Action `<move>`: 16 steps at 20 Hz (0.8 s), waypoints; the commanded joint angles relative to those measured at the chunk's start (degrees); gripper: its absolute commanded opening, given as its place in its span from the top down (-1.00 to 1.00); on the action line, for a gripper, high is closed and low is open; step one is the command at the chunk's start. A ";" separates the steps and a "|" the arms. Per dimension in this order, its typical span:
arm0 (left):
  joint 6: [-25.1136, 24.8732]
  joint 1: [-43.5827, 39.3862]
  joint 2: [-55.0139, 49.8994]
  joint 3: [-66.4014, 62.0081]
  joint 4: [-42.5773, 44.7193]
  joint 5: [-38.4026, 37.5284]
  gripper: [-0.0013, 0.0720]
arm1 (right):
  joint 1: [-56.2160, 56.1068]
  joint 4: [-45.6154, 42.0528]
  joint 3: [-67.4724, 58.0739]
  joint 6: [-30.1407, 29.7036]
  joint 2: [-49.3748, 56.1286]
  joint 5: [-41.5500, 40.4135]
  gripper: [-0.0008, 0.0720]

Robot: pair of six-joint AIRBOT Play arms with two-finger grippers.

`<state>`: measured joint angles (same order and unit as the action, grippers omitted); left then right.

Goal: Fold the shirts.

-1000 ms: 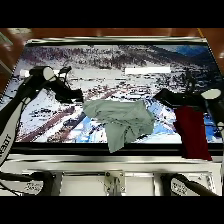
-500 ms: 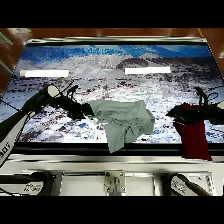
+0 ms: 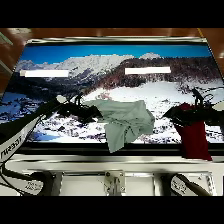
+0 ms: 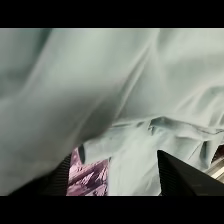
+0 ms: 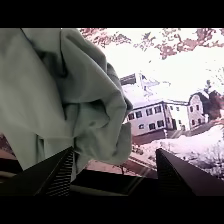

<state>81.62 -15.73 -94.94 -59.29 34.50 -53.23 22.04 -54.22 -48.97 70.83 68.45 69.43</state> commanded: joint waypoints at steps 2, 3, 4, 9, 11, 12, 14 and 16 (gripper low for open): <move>-3.37 -0.04 -2.54 0.13 -4.13 0.20 -0.63 | -0.13 0.09 0.07 1.57 -0.04 -0.44 -0.73; -4.31 -0.15 -2.62 0.15 -4.57 0.13 -0.60 | -0.13 0.09 0.07 1.90 -0.04 -0.44 -0.73; -4.42 -0.39 -2.62 0.13 -4.72 0.17 -0.45 | -0.13 0.11 0.07 2.36 -0.04 -0.46 -0.73; -5.18 -2.64 -2.82 0.15 -5.05 0.33 0.02 | -0.13 -0.28 0.24 5.14 -0.02 -1.68 -0.73; -5.38 -2.93 -3.58 0.15 -5.64 0.24 0.36 | -0.39 -0.35 1.33 6.36 -0.04 -2.56 -0.73; -5.44 -2.86 -4.15 0.13 -6.43 0.22 0.52 | -0.37 -0.24 2.32 6.56 -0.04 -2.67 -0.73; -6.58 -2.62 -4.90 0.13 -7.56 0.28 0.87 | -0.37 -0.22 4.94 6.73 -0.04 -2.82 -0.73; -7.39 -2.19 -4.83 0.13 -7.54 0.22 0.87 | -0.37 -0.24 7.43 6.71 -0.04 -3.72 -0.73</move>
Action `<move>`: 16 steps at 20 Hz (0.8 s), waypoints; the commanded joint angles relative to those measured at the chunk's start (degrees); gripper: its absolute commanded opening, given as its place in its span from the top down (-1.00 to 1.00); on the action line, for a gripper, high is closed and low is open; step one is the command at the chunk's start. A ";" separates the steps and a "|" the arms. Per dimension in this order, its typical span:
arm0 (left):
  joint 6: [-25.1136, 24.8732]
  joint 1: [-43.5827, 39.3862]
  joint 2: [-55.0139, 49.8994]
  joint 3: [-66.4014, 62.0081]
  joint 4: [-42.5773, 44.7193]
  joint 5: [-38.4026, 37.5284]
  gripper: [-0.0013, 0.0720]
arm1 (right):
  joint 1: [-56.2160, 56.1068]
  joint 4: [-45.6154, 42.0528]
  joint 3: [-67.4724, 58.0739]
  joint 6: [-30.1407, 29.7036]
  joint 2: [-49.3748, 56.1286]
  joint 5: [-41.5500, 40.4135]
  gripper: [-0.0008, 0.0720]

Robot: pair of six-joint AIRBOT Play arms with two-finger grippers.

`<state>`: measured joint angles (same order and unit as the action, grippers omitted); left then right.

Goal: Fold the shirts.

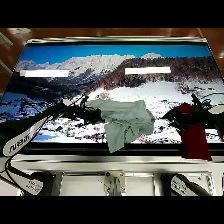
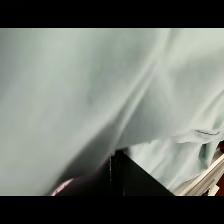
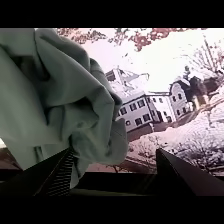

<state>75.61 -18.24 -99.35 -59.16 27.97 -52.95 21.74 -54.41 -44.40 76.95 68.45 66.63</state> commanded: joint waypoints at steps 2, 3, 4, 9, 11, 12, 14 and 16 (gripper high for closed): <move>-1.73 1.18 0.26 0.00 -0.98 -0.15 0.87 | -0.07 -0.02 4.90 0.59 -0.04 -1.95 -0.73; -2.05 1.66 0.85 0.00 -0.98 -0.15 0.87 | -0.07 0.11 5.84 0.59 -0.04 -2.45 -0.73; -2.58 2.25 1.64 0.00 -0.98 -0.17 0.87 | -0.07 0.57 6.82 0.59 -0.04 -3.06 -0.73; -4.52 3.65 6.71 0.00 -0.92 -0.20 0.87 | -2.49 2.01 11.69 0.15 -0.02 -8.92 -0.73; -4.68 3.63 8.11 -0.11 -0.94 -0.17 0.87 | -8.28 2.47 11.74 0.33 -0.02 -12.39 -0.73; -4.68 3.65 8.57 -0.28 -0.94 -0.15 0.87 | -11.58 2.49 11.74 1.38 -0.02 -15.10 -0.73; -4.66 3.69 8.96 -0.85 -0.98 -0.07 0.87 | -16.50 2.49 11.74 4.39 -0.02 -19.69 -0.43; -5.97 3.69 9.01 -2.05 -0.98 0.07 0.87 | -19.30 2.58 11.74 6.60 -0.02 -21.97 -0.05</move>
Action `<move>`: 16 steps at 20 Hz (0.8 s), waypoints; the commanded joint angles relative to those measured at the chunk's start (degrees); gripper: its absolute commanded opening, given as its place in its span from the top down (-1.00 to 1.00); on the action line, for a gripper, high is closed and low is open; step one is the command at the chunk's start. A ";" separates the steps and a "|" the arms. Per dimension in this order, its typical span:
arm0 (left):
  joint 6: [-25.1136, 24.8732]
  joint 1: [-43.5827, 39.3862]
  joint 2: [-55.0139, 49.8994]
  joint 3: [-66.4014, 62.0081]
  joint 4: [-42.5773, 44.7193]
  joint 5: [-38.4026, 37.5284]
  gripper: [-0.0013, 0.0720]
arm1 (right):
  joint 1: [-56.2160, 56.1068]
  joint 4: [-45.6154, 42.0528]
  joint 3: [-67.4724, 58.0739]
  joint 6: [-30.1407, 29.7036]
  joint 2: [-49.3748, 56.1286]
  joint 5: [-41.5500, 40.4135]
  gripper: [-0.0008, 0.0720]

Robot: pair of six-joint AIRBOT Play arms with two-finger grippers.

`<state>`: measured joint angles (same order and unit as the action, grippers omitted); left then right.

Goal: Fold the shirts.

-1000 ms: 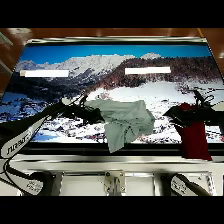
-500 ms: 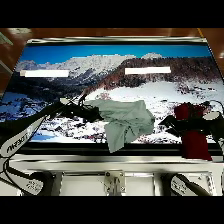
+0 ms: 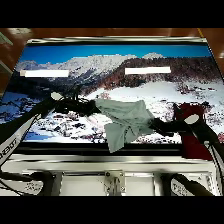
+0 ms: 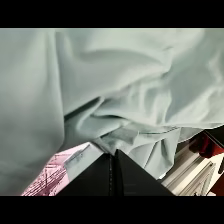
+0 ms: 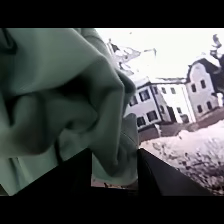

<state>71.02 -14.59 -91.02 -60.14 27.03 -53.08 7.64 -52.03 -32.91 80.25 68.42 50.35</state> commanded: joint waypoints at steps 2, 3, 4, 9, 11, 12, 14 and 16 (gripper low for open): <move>-2.38 0.24 0.68 -2.67 -0.04 0.17 0.87 | -5.95 0.81 0.24 4.11 -0.02 -6.03 0.44; -2.38 0.50 0.72 -3.58 -0.04 0.09 0.87 | -5.95 1.01 0.22 4.15 -0.02 -5.77 0.81; -2.38 0.96 0.92 -4.79 -0.04 -0.02 0.87 | -5.90 0.83 0.22 3.74 -0.09 -5.68 0.80; -2.40 5.46 8.61 -16.04 0.20 -0.72 0.88 | -5.88 -13.38 -10.58 1.90 -8.26 3.96 0.80; -2.40 8.09 13.90 -23.52 0.17 -1.70 0.88 | -5.90 -18.01 -20.92 4.39 -14.88 4.70 0.80; -2.40 9.51 16.94 -28.11 0.17 -1.79 0.87 | -5.90 -18.49 -27.43 4.37 -18.10 4.00 0.81; -2.40 12.46 22.56 -37.22 0.20 -1.75 0.87 | -5.90 -21.07 -40.81 4.81 -22.23 3.10 0.81; -2.36 15.78 27.45 -44.70 0.46 -1.79 0.87 | -5.90 -22.27 -53.05 5.31 -23.93 3.50 0.81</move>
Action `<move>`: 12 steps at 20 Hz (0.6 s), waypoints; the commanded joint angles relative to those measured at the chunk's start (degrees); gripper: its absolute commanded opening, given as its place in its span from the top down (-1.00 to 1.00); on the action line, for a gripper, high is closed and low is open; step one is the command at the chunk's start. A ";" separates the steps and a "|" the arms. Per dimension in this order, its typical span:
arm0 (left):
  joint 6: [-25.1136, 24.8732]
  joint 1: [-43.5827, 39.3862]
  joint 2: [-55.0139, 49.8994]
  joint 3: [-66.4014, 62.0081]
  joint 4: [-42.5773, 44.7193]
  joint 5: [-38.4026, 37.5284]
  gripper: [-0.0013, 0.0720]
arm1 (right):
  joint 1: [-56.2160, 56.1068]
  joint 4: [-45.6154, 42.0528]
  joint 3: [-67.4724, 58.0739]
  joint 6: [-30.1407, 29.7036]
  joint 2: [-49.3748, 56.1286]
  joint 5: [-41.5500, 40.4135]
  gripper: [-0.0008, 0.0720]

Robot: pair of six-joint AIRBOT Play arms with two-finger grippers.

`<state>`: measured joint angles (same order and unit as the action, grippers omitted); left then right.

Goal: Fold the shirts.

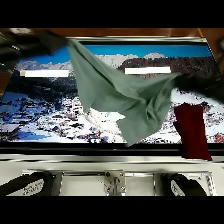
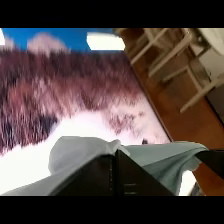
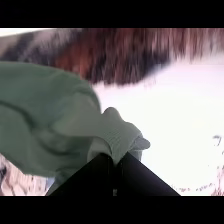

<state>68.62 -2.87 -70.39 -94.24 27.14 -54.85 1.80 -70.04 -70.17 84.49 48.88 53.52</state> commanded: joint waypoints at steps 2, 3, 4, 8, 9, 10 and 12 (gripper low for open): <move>0.20 7.37 11.63 -14.69 1.49 -0.07 0.87 | -0.07 -4.15 -25.20 1.88 -4.70 2.71 0.81; 0.28 8.94 14.29 -15.32 2.89 -0.09 0.87 | -0.07 -4.20 -28.89 2.21 -4.70 4.55 0.81; 1.44 10.43 16.63 -15.32 5.01 -0.28 0.87 | -0.07 -4.26 -31.47 2.27 -4.72 6.16 0.81; 8.28 14.14 23.21 -15.30 22.53 -6.91 0.87 | -0.07 -5.88 -36.44 2.54 -4.79 13.20 0.81; 9.01 14.38 23.78 -15.26 27.45 -9.73 0.87 | -0.07 -7.52 -36.44 3.72 -4.94 15.65 0.81; 9.07 14.38 23.78 -15.26 31.89 -12.81 0.87 | -0.07 -9.33 -36.41 5.86 -4.68 18.60 0.81; 9.31 14.38 23.32 -13.60 39.54 -18.08 0.87 | -0.07 -12.20 -36.41 9.16 -3.13 26.69 0.80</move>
<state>75.96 10.68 -48.18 -108.68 52.75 -65.17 1.78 -78.11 -105.21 89.65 44.77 70.30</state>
